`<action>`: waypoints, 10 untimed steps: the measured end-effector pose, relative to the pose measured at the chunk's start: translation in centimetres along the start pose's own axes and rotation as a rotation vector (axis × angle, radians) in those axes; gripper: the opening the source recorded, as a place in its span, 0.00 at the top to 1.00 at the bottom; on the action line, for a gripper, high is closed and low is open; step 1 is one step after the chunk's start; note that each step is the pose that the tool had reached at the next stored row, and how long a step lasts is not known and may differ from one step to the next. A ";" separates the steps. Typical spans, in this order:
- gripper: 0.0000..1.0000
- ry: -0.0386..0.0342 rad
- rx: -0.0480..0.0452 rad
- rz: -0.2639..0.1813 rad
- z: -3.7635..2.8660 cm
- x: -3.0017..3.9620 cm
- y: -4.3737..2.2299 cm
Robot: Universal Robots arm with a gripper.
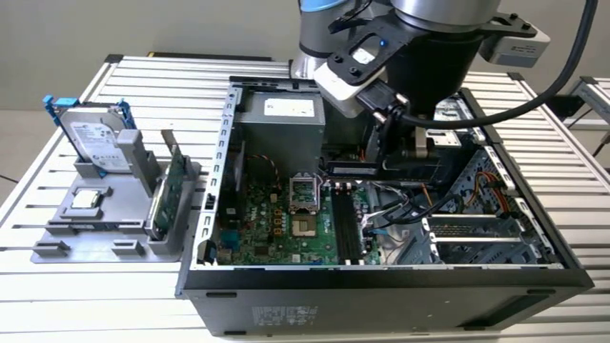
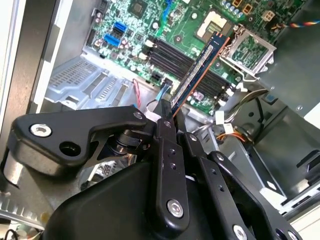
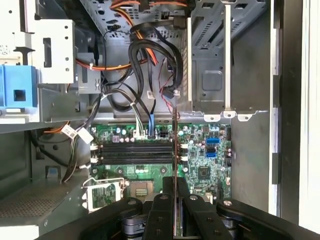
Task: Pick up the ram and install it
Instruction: 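Pick up the ram and move it above insertion slot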
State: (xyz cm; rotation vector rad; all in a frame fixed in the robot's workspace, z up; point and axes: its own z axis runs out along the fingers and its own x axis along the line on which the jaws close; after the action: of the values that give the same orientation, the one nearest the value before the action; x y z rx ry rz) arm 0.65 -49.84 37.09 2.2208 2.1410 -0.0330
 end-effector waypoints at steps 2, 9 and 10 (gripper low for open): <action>1.00 -0.0001 0.0000 0.000 0.00 0.01 0.32; 1.00 0.0001 0.0000 0.000 0.04 0.05 1.42; 1.00 0.0000 0.0000 0.000 0.04 0.06 1.56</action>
State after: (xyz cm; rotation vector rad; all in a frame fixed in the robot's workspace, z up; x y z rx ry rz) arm 2.21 -49.84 37.09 2.2208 2.1410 -0.0330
